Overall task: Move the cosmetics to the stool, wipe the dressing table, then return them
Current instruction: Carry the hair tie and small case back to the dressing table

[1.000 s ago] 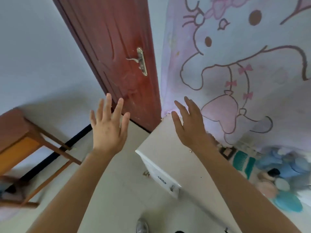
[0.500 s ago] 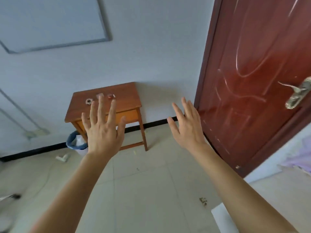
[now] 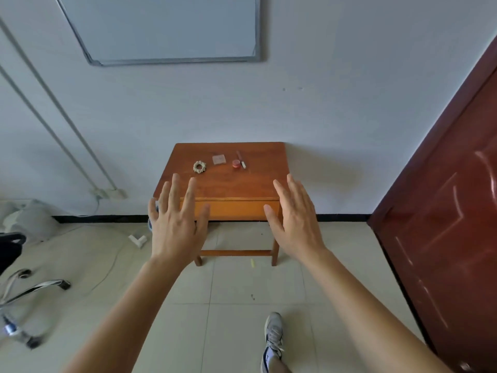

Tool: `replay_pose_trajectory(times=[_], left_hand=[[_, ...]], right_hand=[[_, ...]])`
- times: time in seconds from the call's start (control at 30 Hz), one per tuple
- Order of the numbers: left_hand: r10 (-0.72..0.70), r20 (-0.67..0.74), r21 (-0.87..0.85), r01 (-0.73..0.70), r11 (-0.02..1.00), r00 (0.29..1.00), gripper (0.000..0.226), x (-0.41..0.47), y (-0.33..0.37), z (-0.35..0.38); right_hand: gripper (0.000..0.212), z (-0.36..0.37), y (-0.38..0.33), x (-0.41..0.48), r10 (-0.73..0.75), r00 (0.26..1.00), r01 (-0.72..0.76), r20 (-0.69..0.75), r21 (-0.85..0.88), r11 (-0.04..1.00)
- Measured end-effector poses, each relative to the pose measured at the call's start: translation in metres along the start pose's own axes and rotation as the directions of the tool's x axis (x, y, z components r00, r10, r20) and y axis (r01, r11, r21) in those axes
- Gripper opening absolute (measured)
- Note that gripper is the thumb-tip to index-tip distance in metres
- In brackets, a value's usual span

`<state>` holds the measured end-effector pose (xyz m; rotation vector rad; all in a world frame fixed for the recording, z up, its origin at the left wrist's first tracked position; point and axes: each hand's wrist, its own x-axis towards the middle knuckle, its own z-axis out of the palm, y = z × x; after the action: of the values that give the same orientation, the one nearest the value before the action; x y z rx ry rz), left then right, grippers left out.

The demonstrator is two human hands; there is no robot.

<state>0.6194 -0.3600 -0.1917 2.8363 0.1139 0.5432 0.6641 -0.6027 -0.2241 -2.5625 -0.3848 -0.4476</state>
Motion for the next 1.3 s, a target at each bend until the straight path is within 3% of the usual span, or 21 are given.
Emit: replay_pose_trajectory(times=[0.23,0.6,1.03,1.3], left_hand=[[0.002,0.213,0.140,-0.033,0.990,0.977,0.061,0.144,-0.020,0.076],[-0.067,0.215,0.110,0.044,0.993,0.974,0.062,0.295,-0.095,0.130],[0.036,0.470,0.046,-0.065,0.997,0.882,0.062,0.440,-0.224,0.216],[0.010,0.577,0.027,-0.031,0.999,0.817,0.059,0.448,-0.233,0.302]], right_hand=[[0.068,0.066,0.051,0.147,-0.011,0.985,0.014,0.172,-0.018,1.000],[0.063,0.156,0.044,0.338,-0.071,0.947,0.082,0.313,-0.024,0.996],[0.059,0.293,0.026,0.455,0.136,0.885,-0.075,0.445,-0.152,0.986],[0.054,0.362,0.053,0.468,0.157,0.828,-0.087,0.539,-0.153,0.984]])
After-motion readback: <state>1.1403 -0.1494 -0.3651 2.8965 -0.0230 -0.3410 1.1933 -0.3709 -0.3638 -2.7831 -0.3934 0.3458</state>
